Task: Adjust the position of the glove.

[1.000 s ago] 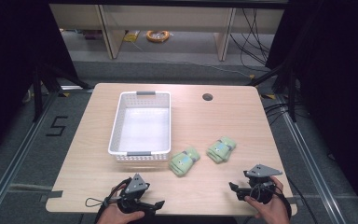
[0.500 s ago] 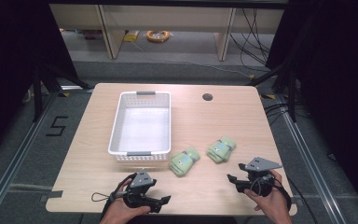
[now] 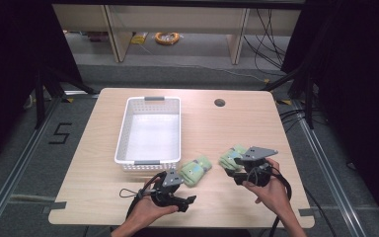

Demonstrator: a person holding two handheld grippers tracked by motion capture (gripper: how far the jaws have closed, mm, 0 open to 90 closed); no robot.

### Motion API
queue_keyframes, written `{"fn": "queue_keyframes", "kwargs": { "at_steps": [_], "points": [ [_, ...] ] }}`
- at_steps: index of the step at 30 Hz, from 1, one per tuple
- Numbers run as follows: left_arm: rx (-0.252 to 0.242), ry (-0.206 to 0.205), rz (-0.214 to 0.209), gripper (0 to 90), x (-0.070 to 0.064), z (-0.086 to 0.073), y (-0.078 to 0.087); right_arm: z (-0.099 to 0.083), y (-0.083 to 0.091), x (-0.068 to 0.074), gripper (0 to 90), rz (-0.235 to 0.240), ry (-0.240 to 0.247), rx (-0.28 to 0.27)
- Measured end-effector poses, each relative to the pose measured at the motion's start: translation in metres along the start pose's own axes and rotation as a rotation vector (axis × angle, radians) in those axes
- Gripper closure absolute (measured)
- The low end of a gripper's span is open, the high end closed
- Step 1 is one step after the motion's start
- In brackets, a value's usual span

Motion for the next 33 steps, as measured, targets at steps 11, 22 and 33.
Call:
{"fn": "queue_keyframes", "kwargs": {
  "at_steps": [11, 22, 33],
  "points": [
    [0.014, -0.016, 0.043, 38.2, 0.008, 0.013, -0.014, 0.031, -0.035, -0.003, 56.1, 0.043, 0.018, 0.038],
    [0.033, 0.003, 0.083, 44.0, 0.01, 0.021, -0.024, 0.056, -0.071, -0.004, 62.0, 0.054, 0.022, 0.095],
    [0.071, 0.007, 0.1, 49.9, 0.018, 0.019, -0.035, 0.061, -0.104, -0.004, 63.6, 0.059, -0.003, 0.162]
  ]
}}
Point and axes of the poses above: each handheld gripper's, and its own axes: y roughly backward along the jaws, z roughly out of its top, x roughly to its left, the point moved 4 cm from there along -y, roughly forward along the jaws, and after that the axes turned 10 degrees about x, right-handed, at the moved point
